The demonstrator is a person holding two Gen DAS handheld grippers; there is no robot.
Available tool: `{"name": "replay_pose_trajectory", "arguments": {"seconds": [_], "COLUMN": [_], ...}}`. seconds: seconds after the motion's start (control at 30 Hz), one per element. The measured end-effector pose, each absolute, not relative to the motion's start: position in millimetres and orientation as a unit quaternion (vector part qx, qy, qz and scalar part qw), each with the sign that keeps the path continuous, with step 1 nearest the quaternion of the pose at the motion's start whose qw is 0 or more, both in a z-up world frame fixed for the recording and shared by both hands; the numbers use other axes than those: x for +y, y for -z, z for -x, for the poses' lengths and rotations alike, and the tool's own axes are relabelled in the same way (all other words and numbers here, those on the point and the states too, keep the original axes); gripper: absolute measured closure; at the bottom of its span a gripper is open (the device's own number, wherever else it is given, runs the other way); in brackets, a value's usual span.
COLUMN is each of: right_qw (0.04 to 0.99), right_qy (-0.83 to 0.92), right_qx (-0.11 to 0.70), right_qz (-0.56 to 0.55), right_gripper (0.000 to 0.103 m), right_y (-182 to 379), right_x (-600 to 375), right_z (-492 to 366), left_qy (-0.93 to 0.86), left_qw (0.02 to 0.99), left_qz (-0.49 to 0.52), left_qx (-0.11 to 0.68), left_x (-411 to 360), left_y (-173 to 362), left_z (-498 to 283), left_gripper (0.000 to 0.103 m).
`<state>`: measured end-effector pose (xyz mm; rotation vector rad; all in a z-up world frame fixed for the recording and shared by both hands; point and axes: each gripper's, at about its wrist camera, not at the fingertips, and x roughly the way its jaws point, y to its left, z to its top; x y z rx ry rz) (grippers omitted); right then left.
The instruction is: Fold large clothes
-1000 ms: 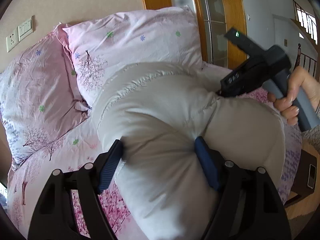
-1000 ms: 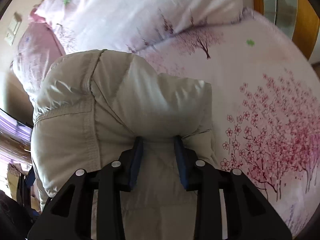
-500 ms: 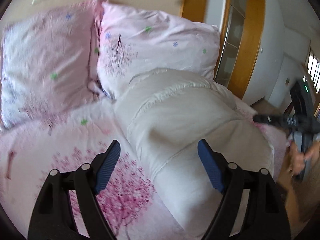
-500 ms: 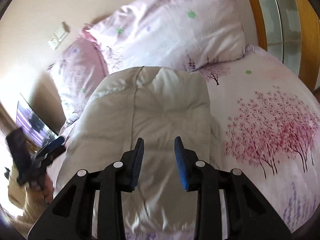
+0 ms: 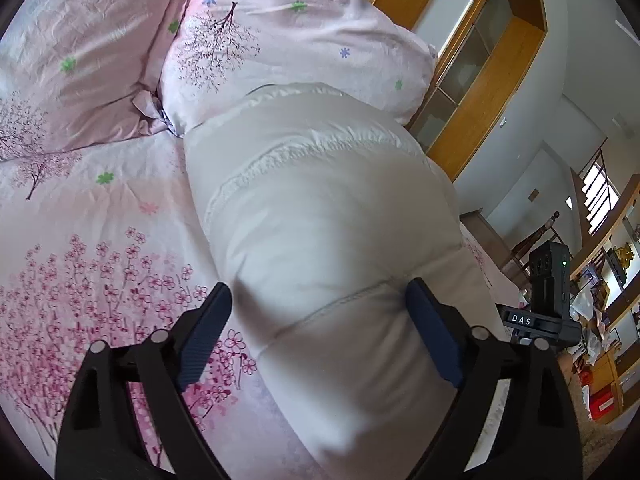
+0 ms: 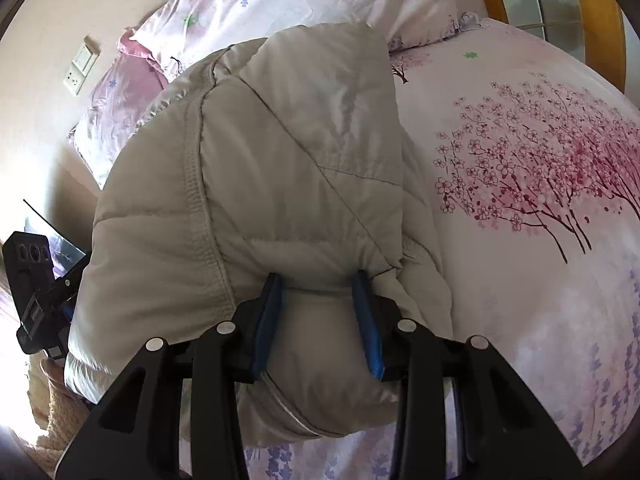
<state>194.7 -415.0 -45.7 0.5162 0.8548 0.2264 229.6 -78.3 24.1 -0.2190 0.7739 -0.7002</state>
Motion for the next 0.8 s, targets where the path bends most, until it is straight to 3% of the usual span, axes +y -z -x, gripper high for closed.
{"name": "replay_pose_trajectory", "arguments": {"seconds": [0.17,0.2,0.23,0.3,0.4,0.6,0.8], "right_qw": [0.869,0.871,0.878,0.887,0.891,0.861,0.841], "right_qy": [-0.095,-0.095,-0.087,-0.076,-0.052,-0.013,-0.068], "right_qx": [0.427,0.422,0.405,0.385,0.383,0.445,0.421], "right_qz": [-0.232,-0.235,-0.24,-0.242,-0.239,-0.248,-0.334], "right_gripper": [0.058,0.043,0.018,0.007,0.001,0.001,0.001], "right_y": [17,11,-3,-16,-31,-24,-5], "right_x": [-416,-418,-424,-432,-444,-459,-479], "right_z": [-196,-194,-190,-187,-189,-207,-218], "left_qy": [0.321,0.317,0.314,0.309,0.295,0.288,0.294], "left_qw": [0.867,0.869,0.87,0.871,0.871,0.87,0.871], "left_qz": [0.109,0.106,0.104,0.103,0.105,0.1,0.081], "left_qx": [0.366,0.365,0.366,0.369,0.379,0.389,0.386], "left_x": [-72,-70,-69,-65,-63,-67,-79], "left_y": [-31,-33,-34,-36,-37,-40,-45], "left_z": [-227,-226,-226,-226,-229,-235,-237], "left_gripper": [0.013,0.011,0.009,0.004,0.002,0.002,0.002]}}
